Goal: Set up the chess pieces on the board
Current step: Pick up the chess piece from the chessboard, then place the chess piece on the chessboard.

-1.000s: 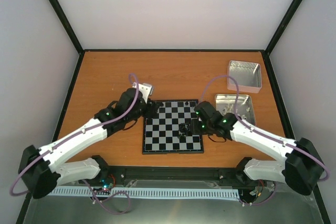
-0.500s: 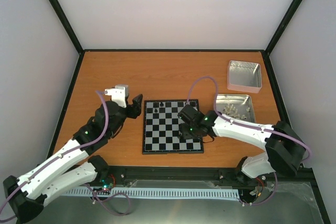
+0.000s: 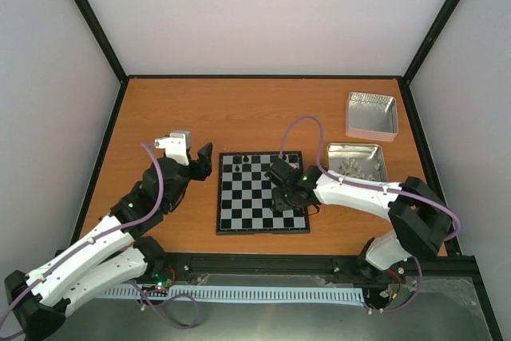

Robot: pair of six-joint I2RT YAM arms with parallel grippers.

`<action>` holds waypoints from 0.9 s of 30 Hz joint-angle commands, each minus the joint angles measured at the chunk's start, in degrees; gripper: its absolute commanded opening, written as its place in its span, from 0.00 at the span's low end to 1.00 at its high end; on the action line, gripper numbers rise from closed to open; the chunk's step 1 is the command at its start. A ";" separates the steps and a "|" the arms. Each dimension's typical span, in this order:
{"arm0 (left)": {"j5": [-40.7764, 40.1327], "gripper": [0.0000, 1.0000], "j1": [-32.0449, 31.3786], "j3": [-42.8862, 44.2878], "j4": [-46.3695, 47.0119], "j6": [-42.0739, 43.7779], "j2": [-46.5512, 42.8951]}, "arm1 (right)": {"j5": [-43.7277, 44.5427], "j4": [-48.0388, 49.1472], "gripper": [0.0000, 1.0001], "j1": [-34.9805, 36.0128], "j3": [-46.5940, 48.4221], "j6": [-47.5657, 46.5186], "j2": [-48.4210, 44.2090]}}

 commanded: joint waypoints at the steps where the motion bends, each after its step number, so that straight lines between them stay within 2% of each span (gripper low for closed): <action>1: -0.87 0.68 0.28 0.55 1.46 -0.68 0.32 | 1.83 0.14 0.14 0.53 1.09 0.15 1.17; 7: -0.79 0.68 0.29 0.98 1.25 -0.79 0.39 | 1.47 -0.28 0.14 0.55 0.85 0.03 1.72; 11: -0.80 0.68 0.29 1.73 0.88 -0.81 0.09 | 1.20 -0.53 0.03 0.56 1.01 -0.39 0.99; 15: -0.57 0.68 0.29 4.51 -2.18 -0.57 -0.37 | -1.65 -1.67 0.03 0.58 1.94 -2.50 -2.99; 20: -4.11 0.71 0.30 8.43 -6.51 3.28 -2.49 | -1.97 -3.41 0.03 0.15 3.83 -5.42 -8.04; 27: -8.49 0.75 0.29 9.84 -7.18 7.30 -5.89 | -1.42 -4.18 0.04 -1.41 10.54 -9.04 -3.15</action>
